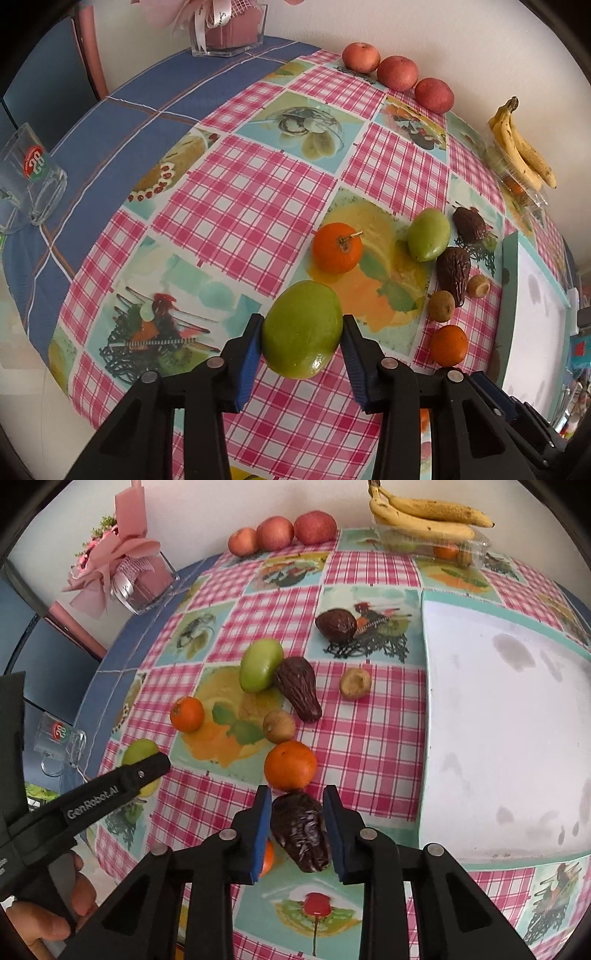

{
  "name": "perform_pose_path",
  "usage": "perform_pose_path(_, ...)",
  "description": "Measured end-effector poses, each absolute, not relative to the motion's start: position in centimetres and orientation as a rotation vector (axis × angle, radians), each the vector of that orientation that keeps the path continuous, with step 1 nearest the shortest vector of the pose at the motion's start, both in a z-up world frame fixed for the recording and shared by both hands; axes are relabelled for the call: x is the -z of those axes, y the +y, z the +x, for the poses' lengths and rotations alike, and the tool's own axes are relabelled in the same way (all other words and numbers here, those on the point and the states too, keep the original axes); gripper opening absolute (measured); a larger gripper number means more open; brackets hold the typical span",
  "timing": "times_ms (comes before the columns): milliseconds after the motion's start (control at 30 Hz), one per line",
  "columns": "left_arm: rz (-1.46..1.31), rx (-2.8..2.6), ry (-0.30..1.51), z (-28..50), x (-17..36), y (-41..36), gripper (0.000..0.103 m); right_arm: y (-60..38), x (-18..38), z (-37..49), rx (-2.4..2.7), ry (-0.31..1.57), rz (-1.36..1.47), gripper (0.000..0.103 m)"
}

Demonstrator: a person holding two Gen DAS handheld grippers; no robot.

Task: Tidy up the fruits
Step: 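Carry the pear and date into the white tray and open both tools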

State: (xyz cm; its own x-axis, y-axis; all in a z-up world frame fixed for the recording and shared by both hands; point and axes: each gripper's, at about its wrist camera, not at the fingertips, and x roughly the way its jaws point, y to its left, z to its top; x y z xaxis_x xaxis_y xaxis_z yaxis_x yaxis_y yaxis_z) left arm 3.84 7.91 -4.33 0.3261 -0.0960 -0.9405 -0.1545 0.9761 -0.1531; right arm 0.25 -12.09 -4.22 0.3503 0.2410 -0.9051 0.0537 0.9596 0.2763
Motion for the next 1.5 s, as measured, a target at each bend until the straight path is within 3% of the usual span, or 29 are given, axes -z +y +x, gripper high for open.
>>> perform_pose_path(100,-0.233,-0.037,1.248,3.9,4.5,7.8,0.044,-11.9,4.7,0.2,-0.112,1.232,0.258,0.030)
perform_pose_path(200,-0.232,-0.035,1.250,4.0,4.6,7.7,0.044,-12.1,5.2,0.2,-0.109,1.254,0.270,0.040)
perform_pose_path(300,-0.234,-0.032,1.255,4.0,4.7,7.6,0.044,-11.8,5.6,0.2,-0.110,1.278,0.260,0.042)
perform_pose_path(500,-0.234,-0.030,1.258,4.1,4.8,7.5,0.044,-11.5,6.6,0.2,-0.103,1.312,0.240,0.042)
perform_pose_path(667,-0.235,-0.035,1.252,4.0,4.7,7.5,0.044,-11.5,6.5,0.1,-0.120,1.306,0.243,0.036)
perform_pose_path(933,-0.218,-0.023,1.218,3.6,3.5,7.2,0.044,-12.4,3.4,-0.1,-0.107,1.189,0.287,0.035)
perform_pose_path(1200,-0.155,0.082,1.188,3.6,1.4,2.9,0.044,-20.0,0.6,-0.3,0.157,1.059,0.395,0.035)
perform_pose_path(1500,-0.010,0.280,1.145,3.2,-1.0,-6.8,0.044,-30.1,0.9,-2.7,0.525,1.021,0.505,0.035)
